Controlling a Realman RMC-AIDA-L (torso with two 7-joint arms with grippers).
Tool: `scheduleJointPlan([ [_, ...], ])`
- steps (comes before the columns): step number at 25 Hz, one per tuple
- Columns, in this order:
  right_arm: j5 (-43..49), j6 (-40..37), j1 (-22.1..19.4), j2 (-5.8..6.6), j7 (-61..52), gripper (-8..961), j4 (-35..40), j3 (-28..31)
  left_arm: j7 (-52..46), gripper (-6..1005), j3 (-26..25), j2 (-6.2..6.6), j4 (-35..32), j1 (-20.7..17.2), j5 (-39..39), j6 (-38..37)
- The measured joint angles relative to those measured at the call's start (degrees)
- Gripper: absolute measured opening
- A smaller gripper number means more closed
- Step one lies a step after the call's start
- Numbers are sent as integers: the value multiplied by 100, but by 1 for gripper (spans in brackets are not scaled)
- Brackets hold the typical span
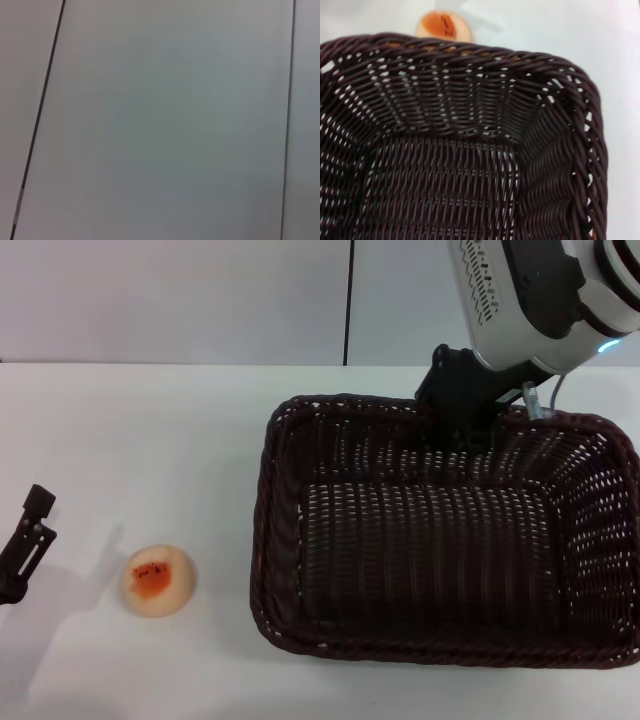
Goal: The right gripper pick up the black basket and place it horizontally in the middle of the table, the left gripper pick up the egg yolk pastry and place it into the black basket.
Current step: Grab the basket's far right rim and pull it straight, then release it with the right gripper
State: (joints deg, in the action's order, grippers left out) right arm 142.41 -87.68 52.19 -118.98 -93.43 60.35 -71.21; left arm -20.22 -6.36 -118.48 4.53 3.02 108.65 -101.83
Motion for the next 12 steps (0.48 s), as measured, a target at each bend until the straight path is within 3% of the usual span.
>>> scheduleJointPlan([
  [12,-574,741,-34,0,159,139,-524,-49,0,830,83,8,66,-26,-2,-12],
])
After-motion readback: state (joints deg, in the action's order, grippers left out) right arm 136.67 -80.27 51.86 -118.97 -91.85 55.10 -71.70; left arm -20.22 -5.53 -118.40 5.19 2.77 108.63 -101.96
